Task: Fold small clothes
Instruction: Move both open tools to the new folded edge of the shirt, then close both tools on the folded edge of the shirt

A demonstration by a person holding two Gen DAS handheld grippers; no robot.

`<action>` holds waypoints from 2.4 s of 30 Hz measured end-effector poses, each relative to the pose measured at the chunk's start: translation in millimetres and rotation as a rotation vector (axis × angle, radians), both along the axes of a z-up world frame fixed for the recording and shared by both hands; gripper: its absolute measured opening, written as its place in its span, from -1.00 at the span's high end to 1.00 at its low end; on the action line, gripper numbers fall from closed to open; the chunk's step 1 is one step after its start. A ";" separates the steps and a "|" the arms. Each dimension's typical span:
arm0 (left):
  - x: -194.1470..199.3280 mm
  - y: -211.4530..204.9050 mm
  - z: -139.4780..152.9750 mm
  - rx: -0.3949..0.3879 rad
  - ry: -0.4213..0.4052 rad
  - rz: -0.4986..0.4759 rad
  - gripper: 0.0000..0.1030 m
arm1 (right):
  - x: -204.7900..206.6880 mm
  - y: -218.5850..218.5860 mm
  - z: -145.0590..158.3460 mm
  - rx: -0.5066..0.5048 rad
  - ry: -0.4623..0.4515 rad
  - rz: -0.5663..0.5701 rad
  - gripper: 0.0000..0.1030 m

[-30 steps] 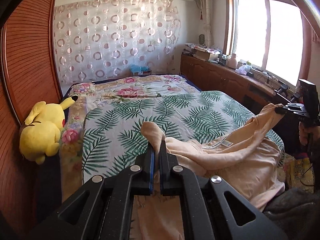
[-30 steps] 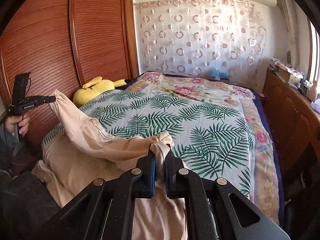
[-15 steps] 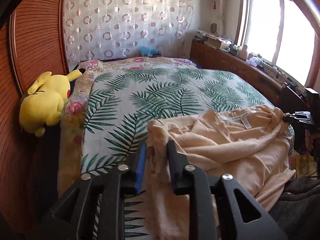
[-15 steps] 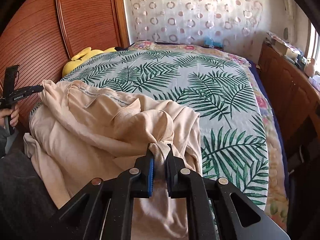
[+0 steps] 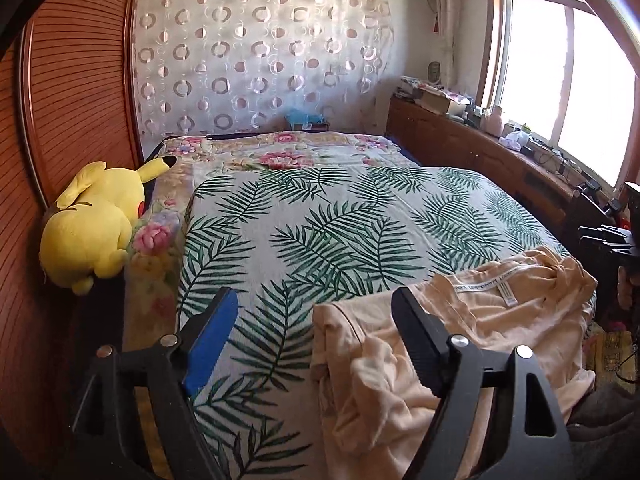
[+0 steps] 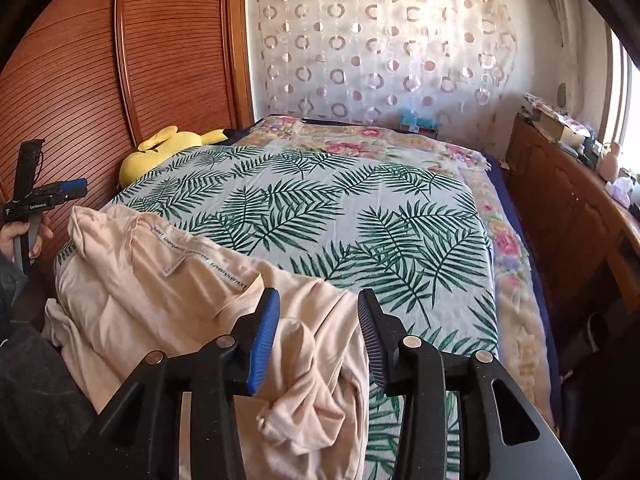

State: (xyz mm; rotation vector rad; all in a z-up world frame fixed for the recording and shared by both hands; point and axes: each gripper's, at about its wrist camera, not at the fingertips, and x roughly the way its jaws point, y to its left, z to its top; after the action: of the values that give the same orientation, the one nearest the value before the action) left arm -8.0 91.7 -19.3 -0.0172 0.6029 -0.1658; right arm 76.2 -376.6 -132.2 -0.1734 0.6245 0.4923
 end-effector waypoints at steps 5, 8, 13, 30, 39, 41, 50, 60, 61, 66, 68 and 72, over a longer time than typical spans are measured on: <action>28.9 0.1 -7.9 0.026 0.037 0.005 -0.55 | 38.2 -3.1 -18.2 -0.007 0.044 -0.045 0.09; 44.6 1.1 -14.8 0.029 0.076 0.005 -0.55 | 58.9 -5.1 -28.2 0.006 0.080 -0.087 0.09; 62.8 -3.2 -32.1 0.014 0.166 -0.028 -0.55 | 72.0 -0.6 -36.8 0.022 0.111 -0.081 0.09; 57.0 -13.0 -59.2 0.036 0.247 -0.054 -0.55 | 73.7 6.6 -48.2 0.012 0.163 -0.031 0.00; 56.7 -12.8 -59.9 0.040 0.241 -0.050 -0.55 | 69.2 11.4 -49.6 0.006 0.171 0.001 -0.08; 56.6 -12.7 -59.9 0.040 0.242 -0.050 -0.52 | 72.0 11.9 -53.1 0.000 0.187 0.000 -0.08; 51.5 -21.7 -55.0 0.014 0.254 -0.128 0.62 | 66.0 21.2 -57.7 -0.003 0.206 0.045 0.33; -0.3 -34.2 9.8 -0.067 0.039 -0.216 0.78 | 13.3 9.6 -14.4 0.068 0.107 0.059 0.80; -6.3 -36.5 20.9 -0.068 0.002 -0.224 0.78 | 7.6 8.1 -4.0 0.076 0.104 0.064 0.80; -25.7 -47.1 75.1 -0.082 -0.115 -0.278 0.79 | -23.8 5.6 55.6 0.039 0.015 0.094 0.80; -34.0 -48.5 93.6 -0.102 -0.141 -0.304 0.79 | -39.1 3.2 82.2 0.048 -0.025 0.116 0.81; -57.2 -57.1 140.1 -0.082 -0.239 -0.332 0.79 | -70.9 -2.0 130.8 0.054 -0.101 0.151 0.81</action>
State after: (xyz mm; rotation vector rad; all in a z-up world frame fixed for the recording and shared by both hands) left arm -65.3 34.6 120.7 0.0229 0.3561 -0.5073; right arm 5.3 -378.6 -1.4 -0.1942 0.5015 0.6413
